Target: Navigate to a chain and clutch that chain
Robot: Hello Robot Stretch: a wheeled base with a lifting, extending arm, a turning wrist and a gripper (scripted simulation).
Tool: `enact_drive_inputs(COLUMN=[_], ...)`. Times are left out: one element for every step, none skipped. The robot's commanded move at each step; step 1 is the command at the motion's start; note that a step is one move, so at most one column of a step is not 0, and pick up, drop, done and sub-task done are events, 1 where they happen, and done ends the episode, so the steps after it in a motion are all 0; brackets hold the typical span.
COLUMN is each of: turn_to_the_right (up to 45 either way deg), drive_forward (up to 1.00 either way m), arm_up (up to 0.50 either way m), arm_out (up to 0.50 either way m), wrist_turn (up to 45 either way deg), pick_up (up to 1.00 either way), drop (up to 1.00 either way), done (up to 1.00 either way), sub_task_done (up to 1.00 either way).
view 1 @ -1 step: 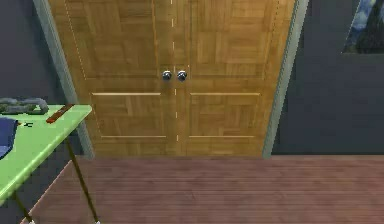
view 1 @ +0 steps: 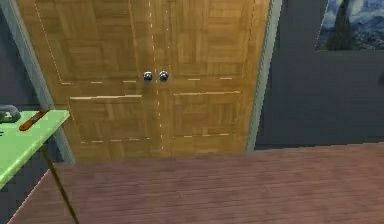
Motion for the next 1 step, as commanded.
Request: enact_drive_inputs(turn_to_the_right=[0.0], drive_forward=[0.2], arm_up=[0.0], arm_out=[0.0], wrist_turn=[0.0], pick_up=[0.0], drop=[0.0], done=[0.0], sub_task_done=[0.0])
